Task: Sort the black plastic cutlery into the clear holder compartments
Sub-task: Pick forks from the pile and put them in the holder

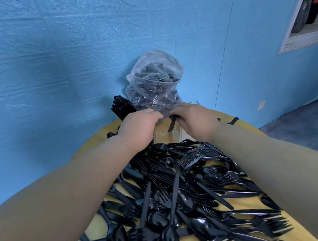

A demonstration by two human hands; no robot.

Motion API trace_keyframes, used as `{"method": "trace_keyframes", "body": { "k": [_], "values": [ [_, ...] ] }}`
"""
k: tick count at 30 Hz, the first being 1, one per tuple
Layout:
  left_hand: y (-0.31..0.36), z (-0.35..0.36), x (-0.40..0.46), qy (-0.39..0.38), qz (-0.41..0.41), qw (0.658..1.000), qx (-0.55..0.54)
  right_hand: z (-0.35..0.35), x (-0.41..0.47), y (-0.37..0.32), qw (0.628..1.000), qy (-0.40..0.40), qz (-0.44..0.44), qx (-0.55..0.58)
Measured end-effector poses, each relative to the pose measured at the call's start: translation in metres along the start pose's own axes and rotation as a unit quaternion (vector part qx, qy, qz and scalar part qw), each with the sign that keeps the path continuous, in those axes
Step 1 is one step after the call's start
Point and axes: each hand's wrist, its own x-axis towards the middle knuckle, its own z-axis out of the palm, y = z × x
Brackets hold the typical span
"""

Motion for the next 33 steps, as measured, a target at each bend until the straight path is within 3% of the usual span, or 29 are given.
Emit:
{"method": "trace_keyframes", "body": {
  "k": [13, 16, 20, 26, 33],
  "values": [
    [0.011, -0.010, -0.014, 0.021, 0.021, 0.999, 0.022, -0.013, -0.018, -0.010, 0.999, -0.028, 0.006, -0.025],
    [0.017, -0.017, -0.030, 0.039, 0.016, 0.999, 0.003, -0.022, -0.031, -0.018, 1.000, -0.002, 0.000, -0.006],
    [0.031, -0.025, -0.074, 0.049, 0.008, 0.998, -0.049, -0.029, -0.062, -0.039, 0.999, 0.050, -0.005, 0.004],
    [0.044, -0.029, -0.156, 0.021, -0.036, 0.995, -0.087, -0.029, -0.120, -0.083, 0.998, 0.025, 0.010, 0.060],
    [0.051, -0.014, -0.254, 0.119, -0.125, 0.969, -0.178, -0.008, -0.182, -0.134, 0.993, 0.078, -0.005, 0.093]
  ]
}}
